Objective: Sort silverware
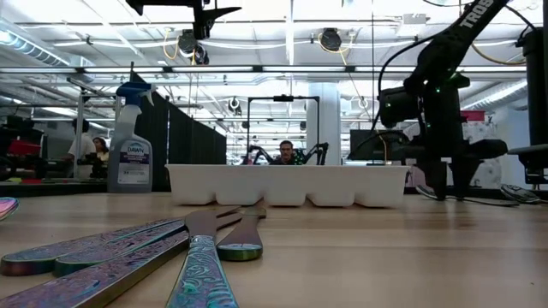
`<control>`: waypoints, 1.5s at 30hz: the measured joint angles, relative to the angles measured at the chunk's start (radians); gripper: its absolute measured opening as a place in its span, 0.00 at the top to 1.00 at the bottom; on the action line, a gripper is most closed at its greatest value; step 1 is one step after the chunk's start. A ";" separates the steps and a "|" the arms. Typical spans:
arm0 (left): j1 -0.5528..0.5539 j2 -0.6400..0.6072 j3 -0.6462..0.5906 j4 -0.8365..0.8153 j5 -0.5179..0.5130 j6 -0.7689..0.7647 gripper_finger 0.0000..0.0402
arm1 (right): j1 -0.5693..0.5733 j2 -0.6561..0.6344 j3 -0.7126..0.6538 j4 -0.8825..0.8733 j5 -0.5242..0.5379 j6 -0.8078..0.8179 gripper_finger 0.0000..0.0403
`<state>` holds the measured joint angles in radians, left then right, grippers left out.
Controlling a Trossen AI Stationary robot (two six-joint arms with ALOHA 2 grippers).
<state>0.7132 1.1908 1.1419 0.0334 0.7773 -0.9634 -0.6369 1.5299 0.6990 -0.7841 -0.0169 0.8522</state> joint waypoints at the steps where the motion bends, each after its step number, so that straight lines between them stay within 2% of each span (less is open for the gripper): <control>1: 0.000 0.000 0.000 -0.001 0.000 0.000 0.31 | 0.000 -0.001 -0.001 0.002 -0.004 -0.003 0.70; 7: 0.000 0.000 0.000 -0.026 0.000 0.001 0.31 | 0.000 -0.032 -0.008 0.005 -0.013 0.008 0.94; 9: 0.000 0.000 0.000 -0.028 0.000 0.001 0.31 | 0.000 -0.036 -0.008 0.005 -0.016 0.009 0.98; 14: 0.000 0.000 0.000 -0.027 0.001 0.001 0.31 | 0.006 -0.035 0.006 -0.005 -0.032 0.029 0.99; 18: 0.000 0.000 0.000 -0.027 0.001 0.000 0.31 | 0.042 -0.047 0.076 -0.015 -0.098 0.060 0.99; 25: 0.000 0.000 0.000 -0.024 0.002 0.000 0.31 | 0.141 -0.080 0.238 0.032 -0.075 0.195 1.00; 33: 0.005 0.000 0.000 -0.019 0.004 0.002 0.31 | 0.278 -0.070 0.355 0.206 -0.017 0.331 1.00; 39: 0.005 0.000 0.000 -0.017 0.004 0.008 0.31 | 0.333 0.009 0.356 0.270 0.044 0.385 1.00; 45: 0.005 0.000 0.000 -0.016 0.004 0.003 0.31 | 0.363 0.133 0.356 0.373 0.012 0.406 1.00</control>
<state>0.7185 1.1908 1.1419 0.0170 0.7815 -0.9599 -0.2738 1.6633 1.0554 -0.4109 -0.0045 1.2585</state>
